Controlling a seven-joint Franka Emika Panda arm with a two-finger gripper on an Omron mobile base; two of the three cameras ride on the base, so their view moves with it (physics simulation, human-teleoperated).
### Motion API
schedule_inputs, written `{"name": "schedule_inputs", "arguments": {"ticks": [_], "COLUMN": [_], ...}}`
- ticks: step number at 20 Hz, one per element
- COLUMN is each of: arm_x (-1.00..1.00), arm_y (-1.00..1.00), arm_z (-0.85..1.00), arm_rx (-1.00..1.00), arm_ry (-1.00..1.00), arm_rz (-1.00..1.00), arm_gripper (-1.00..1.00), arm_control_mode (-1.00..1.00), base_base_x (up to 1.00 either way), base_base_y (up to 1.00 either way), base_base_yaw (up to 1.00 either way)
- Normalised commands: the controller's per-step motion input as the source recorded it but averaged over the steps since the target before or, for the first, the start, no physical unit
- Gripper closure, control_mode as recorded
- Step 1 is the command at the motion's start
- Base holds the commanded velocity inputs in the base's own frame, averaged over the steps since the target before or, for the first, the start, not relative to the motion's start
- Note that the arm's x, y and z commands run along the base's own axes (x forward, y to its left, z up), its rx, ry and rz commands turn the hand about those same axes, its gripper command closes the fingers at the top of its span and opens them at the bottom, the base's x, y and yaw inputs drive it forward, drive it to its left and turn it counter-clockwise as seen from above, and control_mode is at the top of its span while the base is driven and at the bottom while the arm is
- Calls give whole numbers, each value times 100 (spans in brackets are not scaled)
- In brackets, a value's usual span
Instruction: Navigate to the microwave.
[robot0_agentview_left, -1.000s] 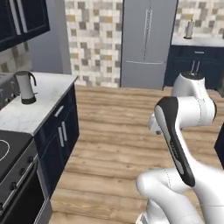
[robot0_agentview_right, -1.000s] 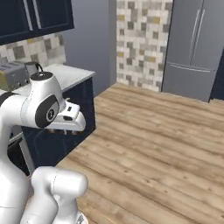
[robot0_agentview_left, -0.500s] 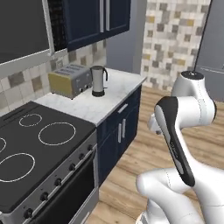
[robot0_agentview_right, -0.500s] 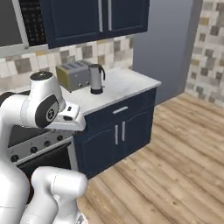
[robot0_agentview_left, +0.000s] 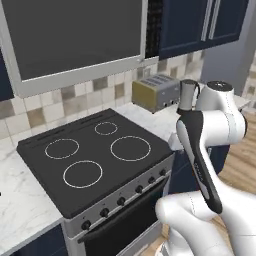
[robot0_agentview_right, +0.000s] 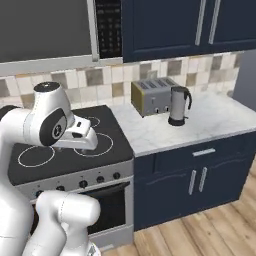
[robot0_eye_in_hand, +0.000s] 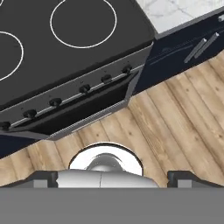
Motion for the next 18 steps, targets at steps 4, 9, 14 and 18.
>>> {"name": "schedule_inputs", "arguments": {"ticks": [4, 9, 14, 18], "arm_x": [0, 0, 0, 0], "arm_y": [0, 0, 0, 0], "arm_z": [0, 0, 0, 0], "arm_rx": [0, 0, 0, 0], "arm_ry": [0, 0, 0, 0], "arm_rz": [0, 0, 0, 0], "arm_gripper": [-100, -100, -100, -100], "arm_control_mode": [100, 100, 100, 100], "base_base_x": [74, 81, 66, 49], "base_base_y": [14, 1, 0, 0], "base_base_yaw": [55, 53, 48, 43]}}
